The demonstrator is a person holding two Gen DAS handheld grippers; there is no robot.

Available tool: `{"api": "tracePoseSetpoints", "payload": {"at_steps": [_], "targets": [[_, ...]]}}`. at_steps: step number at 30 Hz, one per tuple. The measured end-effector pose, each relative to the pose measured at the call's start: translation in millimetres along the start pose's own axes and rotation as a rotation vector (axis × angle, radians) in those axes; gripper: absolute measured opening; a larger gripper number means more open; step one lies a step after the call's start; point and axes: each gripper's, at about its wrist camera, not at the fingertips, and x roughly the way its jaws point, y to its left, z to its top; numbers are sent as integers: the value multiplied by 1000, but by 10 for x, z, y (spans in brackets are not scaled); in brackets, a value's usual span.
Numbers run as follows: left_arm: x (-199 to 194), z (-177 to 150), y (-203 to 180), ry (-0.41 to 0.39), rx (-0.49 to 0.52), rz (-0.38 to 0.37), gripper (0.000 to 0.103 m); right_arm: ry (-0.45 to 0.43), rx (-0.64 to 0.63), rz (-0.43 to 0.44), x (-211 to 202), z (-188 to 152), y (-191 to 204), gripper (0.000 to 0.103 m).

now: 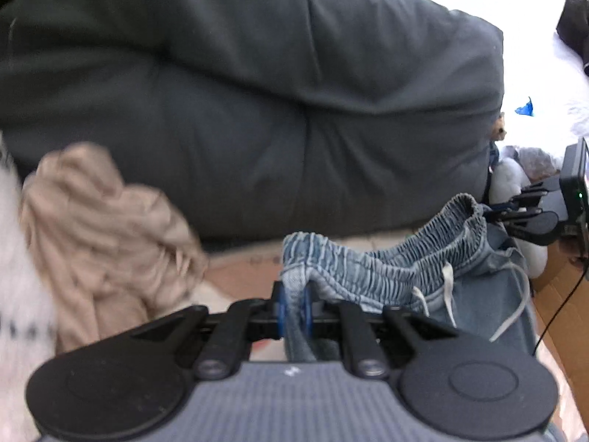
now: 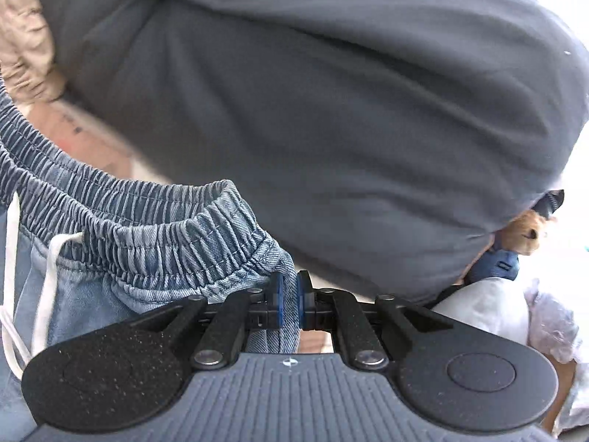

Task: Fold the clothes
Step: 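Grasp the waistband with the right gripper while the left gripper holds it taut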

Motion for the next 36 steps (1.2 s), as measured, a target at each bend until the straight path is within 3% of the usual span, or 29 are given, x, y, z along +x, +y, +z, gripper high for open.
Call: {"api": "tracePoseSetpoints", "payload": {"at_steps": [7,10,19,25,26,27,31,36], "targets": [[230,180,119,-37,10,80,10,-8,76,-56,123,160,-223,5],[360,168,200,-15,11,119,10,15,94,-27,323,233,-193,5],[947,-71,486,122,-7,188,10,130,121,65,1065,338,-99,5],[1321,-213,579,238,-7,208,12,125,186,100,1133,203,-186,10],[1336,-222,581,246,-4,208,13,124,197,105,1144,181,-200,20],[1318,-213,572,245,4,208,13,124,208,111,1155,158,-214,21],[1142,-131,547,234,12,201,15,119,250,135,1197,69,-271,24],[890,14,304,197,66,189,13,34,181,209,942,40,-244,24]]}}
